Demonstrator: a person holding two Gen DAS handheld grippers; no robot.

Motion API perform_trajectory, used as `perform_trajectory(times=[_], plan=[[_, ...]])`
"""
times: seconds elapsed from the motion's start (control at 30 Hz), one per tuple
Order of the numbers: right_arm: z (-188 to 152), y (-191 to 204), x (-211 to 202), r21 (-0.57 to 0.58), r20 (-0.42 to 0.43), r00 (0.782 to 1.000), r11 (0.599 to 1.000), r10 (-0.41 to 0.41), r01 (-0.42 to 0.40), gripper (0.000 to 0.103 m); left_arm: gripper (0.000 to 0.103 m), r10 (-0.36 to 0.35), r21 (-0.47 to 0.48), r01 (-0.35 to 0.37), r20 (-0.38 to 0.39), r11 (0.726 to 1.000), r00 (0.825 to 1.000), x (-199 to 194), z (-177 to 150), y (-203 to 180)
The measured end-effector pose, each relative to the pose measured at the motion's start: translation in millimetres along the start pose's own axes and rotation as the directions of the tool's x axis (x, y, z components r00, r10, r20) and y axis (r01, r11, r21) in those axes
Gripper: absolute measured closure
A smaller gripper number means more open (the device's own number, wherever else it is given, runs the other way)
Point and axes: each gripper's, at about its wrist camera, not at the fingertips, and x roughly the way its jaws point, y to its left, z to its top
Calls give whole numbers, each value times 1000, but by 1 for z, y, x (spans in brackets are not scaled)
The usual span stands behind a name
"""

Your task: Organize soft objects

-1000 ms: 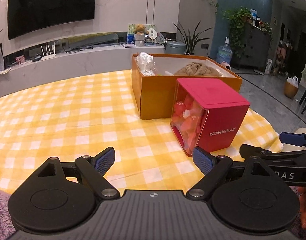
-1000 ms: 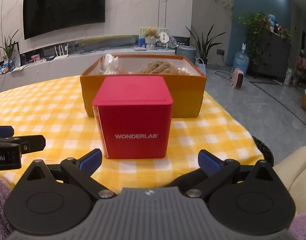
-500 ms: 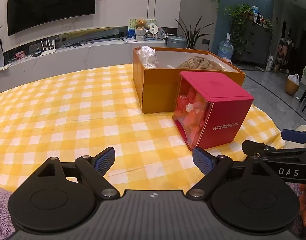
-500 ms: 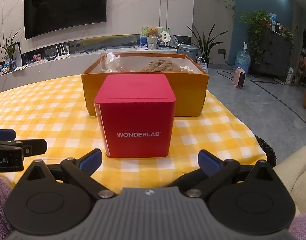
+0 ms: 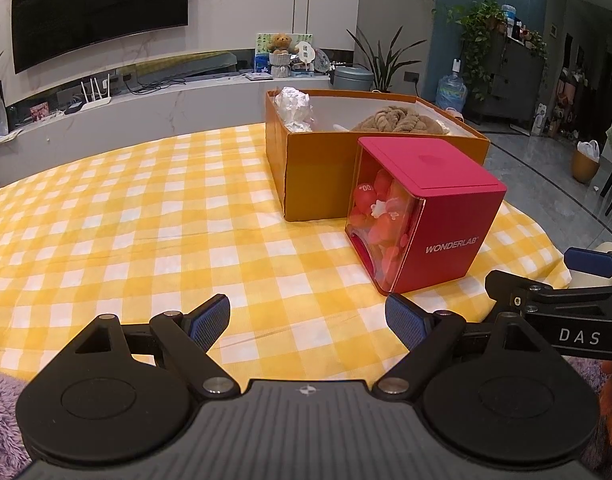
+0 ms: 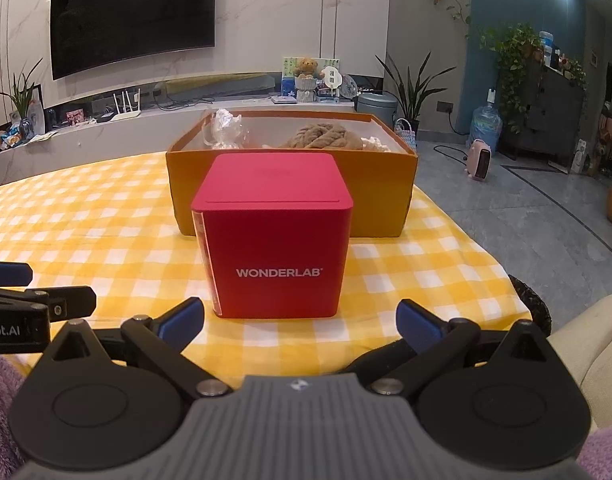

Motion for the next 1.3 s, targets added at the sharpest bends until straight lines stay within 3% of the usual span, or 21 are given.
perform_trajectory(times=[1.3], plan=[[0, -1, -2, 5, -3, 1000, 1000, -4, 4, 3, 1, 0, -4, 0, -13, 1000, 1000, 0, 0, 2]])
